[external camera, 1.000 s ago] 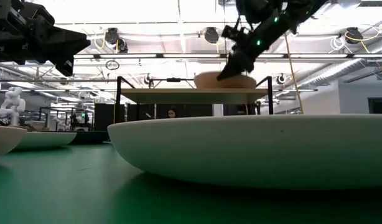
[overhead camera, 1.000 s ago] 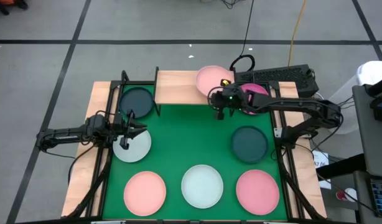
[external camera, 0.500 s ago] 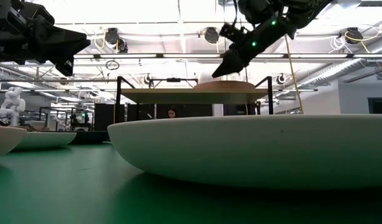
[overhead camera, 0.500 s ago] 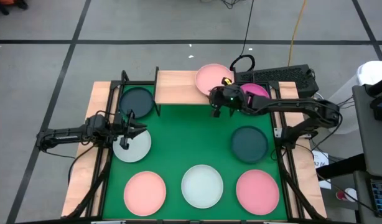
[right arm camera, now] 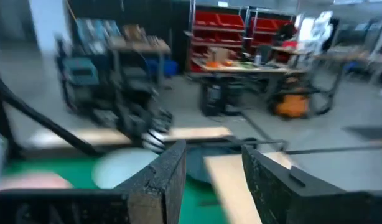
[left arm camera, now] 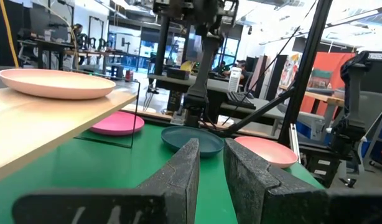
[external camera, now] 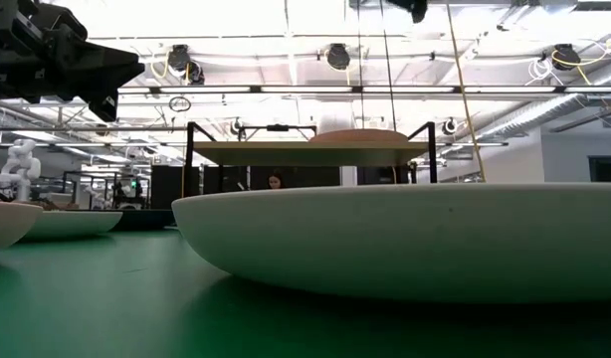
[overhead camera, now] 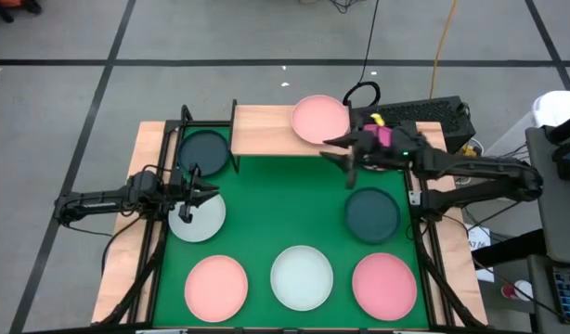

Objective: Place and stack plates onto a shelf
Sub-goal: Stack the black plate on top of the light orange plate

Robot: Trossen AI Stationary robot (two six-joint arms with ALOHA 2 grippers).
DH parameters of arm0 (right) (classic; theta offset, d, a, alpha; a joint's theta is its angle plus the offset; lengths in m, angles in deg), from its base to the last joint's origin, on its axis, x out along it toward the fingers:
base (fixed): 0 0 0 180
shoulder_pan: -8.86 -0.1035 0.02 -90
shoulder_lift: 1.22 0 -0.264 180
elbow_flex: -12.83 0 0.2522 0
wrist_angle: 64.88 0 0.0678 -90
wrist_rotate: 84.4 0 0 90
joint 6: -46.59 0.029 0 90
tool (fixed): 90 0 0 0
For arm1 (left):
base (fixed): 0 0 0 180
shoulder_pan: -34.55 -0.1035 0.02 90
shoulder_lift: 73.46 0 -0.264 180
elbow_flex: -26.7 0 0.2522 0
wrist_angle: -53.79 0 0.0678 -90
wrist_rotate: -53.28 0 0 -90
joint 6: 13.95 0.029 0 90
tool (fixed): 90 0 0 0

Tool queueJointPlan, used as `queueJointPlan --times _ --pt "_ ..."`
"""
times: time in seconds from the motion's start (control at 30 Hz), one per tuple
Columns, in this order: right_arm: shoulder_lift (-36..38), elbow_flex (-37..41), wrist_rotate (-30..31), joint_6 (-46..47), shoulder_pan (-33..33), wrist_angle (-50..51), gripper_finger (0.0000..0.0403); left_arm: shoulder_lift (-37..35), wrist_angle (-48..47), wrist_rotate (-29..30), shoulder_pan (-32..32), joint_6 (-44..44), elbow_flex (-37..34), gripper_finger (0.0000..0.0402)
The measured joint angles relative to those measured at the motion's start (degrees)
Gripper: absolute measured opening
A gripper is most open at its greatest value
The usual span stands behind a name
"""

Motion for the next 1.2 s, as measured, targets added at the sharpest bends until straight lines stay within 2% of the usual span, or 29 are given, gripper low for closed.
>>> queueJointPlan --times 0.13,0.27,0.4,0.6,0.8,0.93,1.07,1.2 --pt "3.92 0.00 -2.52 6.38 -0.65 3.81 0.0141 -0.01 -0.01 -0.01 -0.02 0.02 0.02 0.0077" --pt "4.96 0.35 -4.50 5.11 -1.96 6.60 0.0141 0.00 1.95 0.00 -0.01 0.26 0.00 0.0077" --pt "4.96 5.68 -4.60 5.00 -4.14 4.03 0.0141 -0.02 4.61 0.00 -0.01 0.09 0.02 0.0077" --pt "4.93 18.80 -4.53 3.32 -5.74 -9.28 0.0141 -0.01 5.38 0.00 0.00 -0.14 0.01 0.0077" --pt "5.18 30.42 -4.34 3.31 -5.78 -31.31 0.0141 0.00 15.95 0.08 -0.02 -0.97 0.00 0.0077" --pt "5.32 34.92 -4.34 3.01 -5.78 -45.18 0.0141 -0.02 24.01 2.07 -0.02 1.10 0.02 0.0077" --pt "5.33 37.31 -4.33 4.68 -5.78 -53.72 0.0141 -0.02 31.80 2.53 -0.02 -1.93 0.79 0.0077" --pt "5.31 38.25 -4.23 4.72 -5.78 -55.34 0.0141 0.08 28.38 -0.19 0.30 -2.39 8.52 0.0077"
